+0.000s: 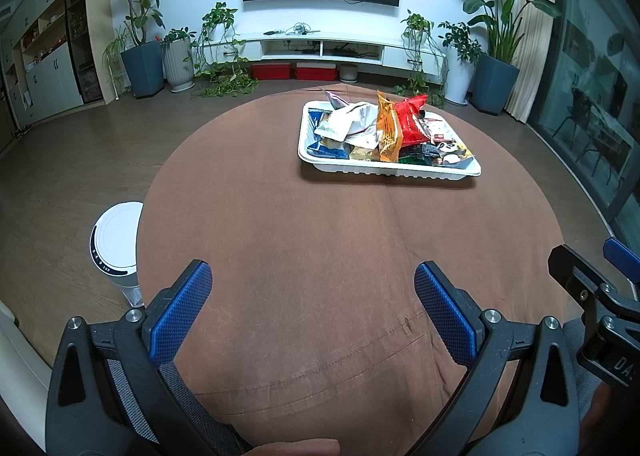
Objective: Organize snacks
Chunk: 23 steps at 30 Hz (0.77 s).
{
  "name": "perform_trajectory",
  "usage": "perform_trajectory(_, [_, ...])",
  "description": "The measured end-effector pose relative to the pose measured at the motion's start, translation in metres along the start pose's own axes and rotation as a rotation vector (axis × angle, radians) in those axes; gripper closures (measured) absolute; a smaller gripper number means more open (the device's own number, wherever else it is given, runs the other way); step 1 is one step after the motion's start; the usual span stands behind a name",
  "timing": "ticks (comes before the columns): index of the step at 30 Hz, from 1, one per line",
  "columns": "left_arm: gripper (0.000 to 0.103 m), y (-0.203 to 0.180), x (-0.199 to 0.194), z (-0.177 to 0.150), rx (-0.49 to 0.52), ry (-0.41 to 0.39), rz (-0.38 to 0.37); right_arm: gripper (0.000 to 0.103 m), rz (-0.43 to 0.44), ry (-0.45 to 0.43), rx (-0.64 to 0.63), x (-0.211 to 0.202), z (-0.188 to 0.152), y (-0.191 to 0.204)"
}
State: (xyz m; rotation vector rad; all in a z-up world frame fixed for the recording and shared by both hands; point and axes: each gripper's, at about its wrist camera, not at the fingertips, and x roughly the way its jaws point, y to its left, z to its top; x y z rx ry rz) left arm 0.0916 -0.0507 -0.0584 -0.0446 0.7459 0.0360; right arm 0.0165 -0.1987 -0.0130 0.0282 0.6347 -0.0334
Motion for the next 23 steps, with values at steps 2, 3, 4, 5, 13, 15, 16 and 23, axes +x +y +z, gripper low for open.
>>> perform_trajectory(2, [0.0,0.0,0.0,0.0,0.0,0.001,0.0,0.0,0.001,0.0,0.0,0.0,0.0,0.0])
perform_trajectory(3, [0.0,0.0,0.0,-0.001,0.0,0.001,0.0,0.0,0.0,0.0,0.0,0.0,0.001,0.0])
perform_trajectory(4, [0.0,0.0,0.0,-0.001,0.001,0.001,0.001,0.0,0.001,0.0,0.0,0.0,0.001,0.0])
perform_trajectory(5, [0.0,0.0,0.0,-0.001,0.001,0.001,0.003,0.0,0.001,0.0,-0.001,0.0,0.001,0.0])
perform_trajectory(13, [0.0,0.001,0.002,-0.004,0.002,0.004,0.005,0.0,0.001,0.003,0.001,0.0,0.0,0.0])
perform_trajectory(15, [0.0,0.002,0.002,-0.005,0.001,0.006,0.004,0.0,0.001,0.004,0.0,0.0,-0.002,0.0])
perform_trajectory(16, [0.0,0.002,0.002,-0.006,0.0,0.005,0.004,0.0,0.002,0.005,0.0,0.0,-0.004,0.0])
perform_trajectory(23, [0.0,0.005,0.005,-0.004,-0.002,0.006,0.002,0.0,0.004,0.015,0.008,0.0,-0.01,-0.001])
